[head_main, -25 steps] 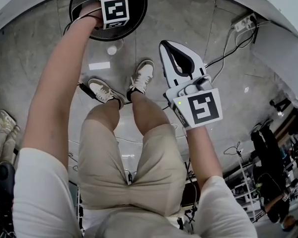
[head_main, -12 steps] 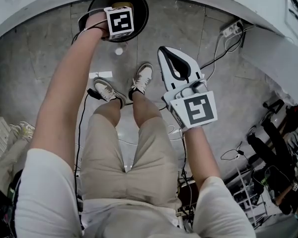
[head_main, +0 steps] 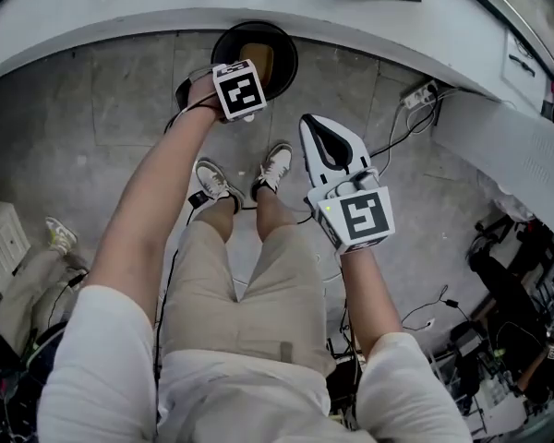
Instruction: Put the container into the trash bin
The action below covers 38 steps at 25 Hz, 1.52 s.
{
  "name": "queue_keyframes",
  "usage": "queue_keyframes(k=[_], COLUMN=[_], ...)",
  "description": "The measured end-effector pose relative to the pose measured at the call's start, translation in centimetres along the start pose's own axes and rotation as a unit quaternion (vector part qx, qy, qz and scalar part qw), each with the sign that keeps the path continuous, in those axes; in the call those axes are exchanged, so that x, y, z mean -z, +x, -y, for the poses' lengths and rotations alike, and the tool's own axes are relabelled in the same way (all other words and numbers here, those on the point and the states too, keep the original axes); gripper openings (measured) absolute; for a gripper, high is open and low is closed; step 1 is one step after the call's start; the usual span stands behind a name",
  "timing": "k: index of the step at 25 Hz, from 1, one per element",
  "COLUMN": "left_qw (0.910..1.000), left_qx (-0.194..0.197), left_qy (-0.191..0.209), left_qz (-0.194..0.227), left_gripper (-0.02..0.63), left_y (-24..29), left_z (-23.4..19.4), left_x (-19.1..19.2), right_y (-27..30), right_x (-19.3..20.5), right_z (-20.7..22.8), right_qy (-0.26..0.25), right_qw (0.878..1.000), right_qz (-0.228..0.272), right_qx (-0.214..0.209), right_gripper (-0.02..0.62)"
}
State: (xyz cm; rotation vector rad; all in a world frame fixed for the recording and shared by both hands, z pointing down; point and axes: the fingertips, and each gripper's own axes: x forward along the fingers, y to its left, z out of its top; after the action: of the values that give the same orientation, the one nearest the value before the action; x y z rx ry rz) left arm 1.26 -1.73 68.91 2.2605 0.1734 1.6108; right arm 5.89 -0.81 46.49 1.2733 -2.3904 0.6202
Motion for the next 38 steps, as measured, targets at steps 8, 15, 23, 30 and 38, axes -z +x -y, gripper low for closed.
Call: queue_keyframes(k=[8, 15, 23, 30, 38], left_qw=[0.9942, 0.9804, 0.9501, 0.9082, 0.8534], left_qx=[-0.058, -0.103, -0.141, -0.193, -0.259], left_qy=[-0.036, -0.094, -0.182, -0.239, -0.252], left_qz=[0.083, 0.139, 0.21, 0.284, 0.376], left_gripper=[0.017, 0.017, 0.017, 0.017, 0.017], left_y=[-6.4, -13.9, -20.9, -28.8, -39.5], left_z=[4.5, 6.7, 6.9, 7.2, 8.1], left_x=[1.2, 3.4, 4.8, 3.7, 2.6], right_y=[-1.7, -2.6, -2.0, -2.9, -5.1], right_x=[-6.4, -9.7, -12.3, -17.4, -22.1], right_z=[-4.4, -6.1, -8.5, -9.1, -10.2], right_qy=[-0.038, -0.034, 0.013, -0.007, -0.002], right_qw=[0.999, 0.999, 0.998, 0.998, 0.997], right_qz=[-0.004, -0.009, -0.006, 0.011, 0.048], right_qx=[-0.029, -0.033, -0.054, -0.061, -0.065], right_gripper=[0.002, 0.002, 0.002, 0.002, 0.002])
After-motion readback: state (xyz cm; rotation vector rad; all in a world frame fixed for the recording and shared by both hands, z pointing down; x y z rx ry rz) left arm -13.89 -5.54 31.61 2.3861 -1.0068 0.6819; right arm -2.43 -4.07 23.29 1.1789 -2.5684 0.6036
